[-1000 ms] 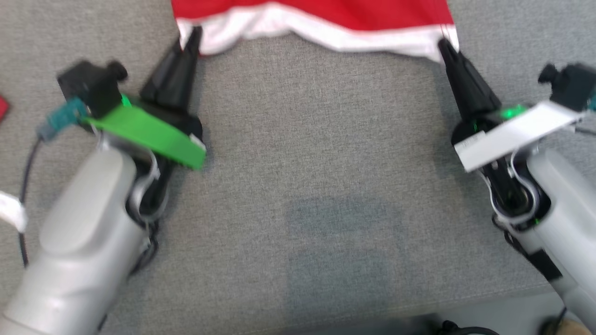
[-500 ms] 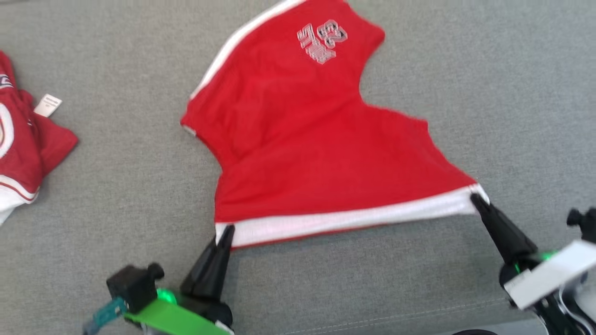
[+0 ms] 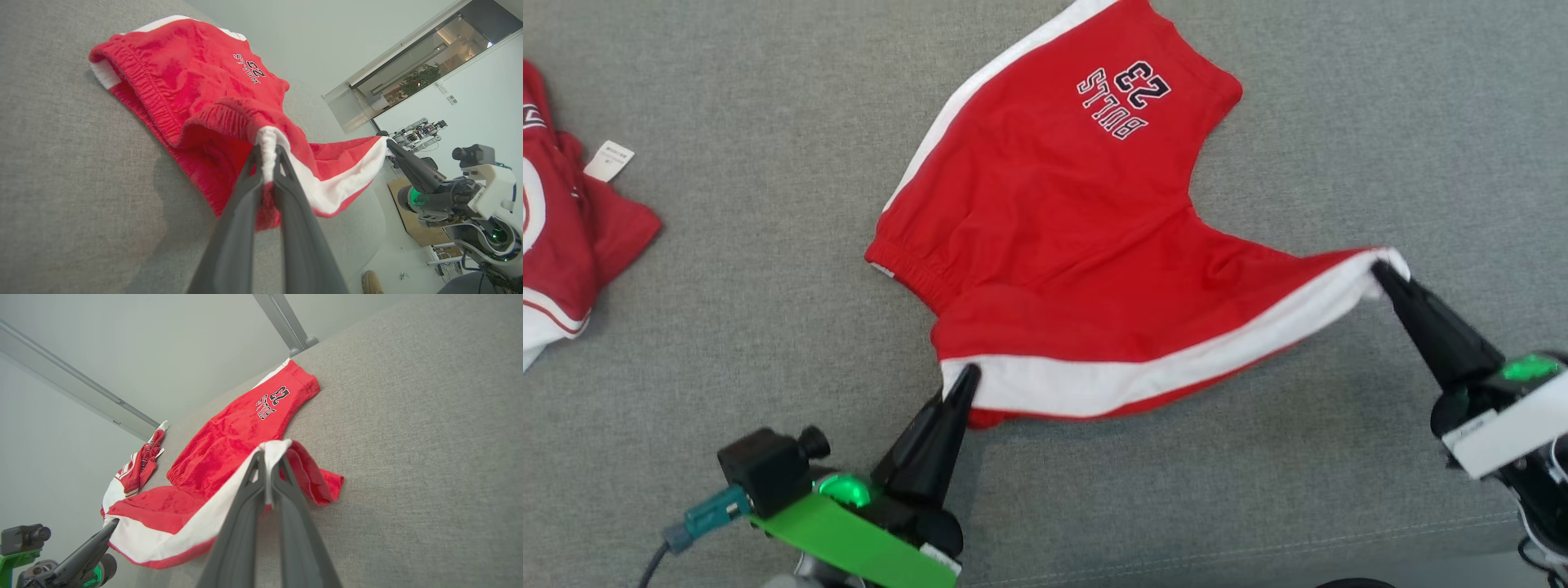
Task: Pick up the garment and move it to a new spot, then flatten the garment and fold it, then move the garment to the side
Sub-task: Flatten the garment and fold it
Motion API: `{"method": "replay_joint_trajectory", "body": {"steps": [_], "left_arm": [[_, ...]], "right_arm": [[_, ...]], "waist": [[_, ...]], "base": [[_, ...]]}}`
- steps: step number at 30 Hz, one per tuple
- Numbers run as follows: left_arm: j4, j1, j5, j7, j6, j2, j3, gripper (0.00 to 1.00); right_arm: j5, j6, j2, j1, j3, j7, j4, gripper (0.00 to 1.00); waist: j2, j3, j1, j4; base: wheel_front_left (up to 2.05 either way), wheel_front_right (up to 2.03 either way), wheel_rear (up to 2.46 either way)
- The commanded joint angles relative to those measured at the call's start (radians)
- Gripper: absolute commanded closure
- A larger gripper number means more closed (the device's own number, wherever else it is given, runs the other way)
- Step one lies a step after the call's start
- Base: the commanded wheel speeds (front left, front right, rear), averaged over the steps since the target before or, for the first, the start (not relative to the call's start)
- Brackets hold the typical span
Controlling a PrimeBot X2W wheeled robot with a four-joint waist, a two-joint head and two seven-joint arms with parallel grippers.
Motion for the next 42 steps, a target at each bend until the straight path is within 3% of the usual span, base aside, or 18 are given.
{"method": "replay_joint_trajectory", "body": {"steps": [1, 7, 11, 15, 22, 29, 31, 32, 33, 42], "left_arm": [[-0.019, -0.070, -0.016, 0.030, 0.012, -0.009, 0.011, 1.00], [-0.027, -0.267, -0.113, 0.139, 0.068, -0.075, 0.062, 1.00], [0.007, -0.364, -0.160, 0.162, 0.127, -0.121, 0.110, 1.00], [0.066, -0.421, -0.151, 0.156, 0.159, -0.151, 0.125, 1.00], [0.142, -0.466, -0.159, 0.166, 0.167, -0.196, 0.099, 1.00], [0.176, -0.500, -0.163, 0.167, 0.176, -0.219, 0.090, 1.00], [0.180, -0.508, -0.163, 0.164, 0.180, -0.225, 0.089, 0.60], [0.182, -0.512, -0.163, 0.163, 0.183, -0.228, 0.088, 0.27], [0.183, -0.513, -0.165, 0.167, 0.185, -0.230, 0.084, 0.00], [0.148, -0.469, -0.185, 0.184, 0.191, -0.249, 0.039, 0.00]], "right_arm": [[-0.013, 0.000, 0.017, -0.088, -0.010, 0.040, 0.023, 1.00], [-0.074, 0.000, 0.087, -0.411, -0.007, 0.199, 0.173, 1.00], [-0.117, 0.000, 0.124, -0.598, 0.001, 0.289, 0.301, 1.00], [-0.153, 0.000, 0.154, -0.736, 0.023, 0.352, 0.411, 1.00], [-0.188, 0.000, 0.181, -0.877, 0.060, 0.398, 0.546, 1.00], [-0.203, 0.000, 0.179, -0.937, 0.095, 0.418, 0.600, 1.00], [-0.207, 0.000, 0.174, -0.950, 0.110, 0.425, 0.611, 1.00], [-0.209, 0.000, 0.171, -0.958, 0.115, 0.426, 0.616, 1.00], [-0.210, 0.000, 0.170, -0.967, 0.119, 0.428, 0.621, 1.00], [-0.232, 0.000, 0.157, -1.026, 0.143, 0.414, 0.706, 1.00]], "waist": [[-0.0001, 0.097, 0.0001, 0.030], [-0.0001, 0.189, 0.0001, 0.090], [-0.0001, 0.223, 0.0001, 0.127], [-0.0001, 0.239, 0.0001, 0.157], [-0.0001, 0.241, 0.0001, 0.190], [-0.0001, 0.242, 0.0001, 0.205], [-0.0001, 0.243, 0.0001, 0.208], [-0.0001, 0.244, 0.0001, 0.209], [-0.0001, 0.244, 0.0001, 0.211], [-0.0001, 0.239, 0.0001, 0.235]], "base": [[0.00, 0.00, 0.00], [0.00, 0.00, 0.00], [0.00, 0.00, 0.00], [0.00, 0.00, 0.00], [0.00, 0.00, 0.00], [0.00, 0.00, 0.00], [0.00, 0.00, 0.00], [0.00, 0.00, 0.00], [0.00, 0.00, 0.00], [0.00, 0.00, 0.00]]}}
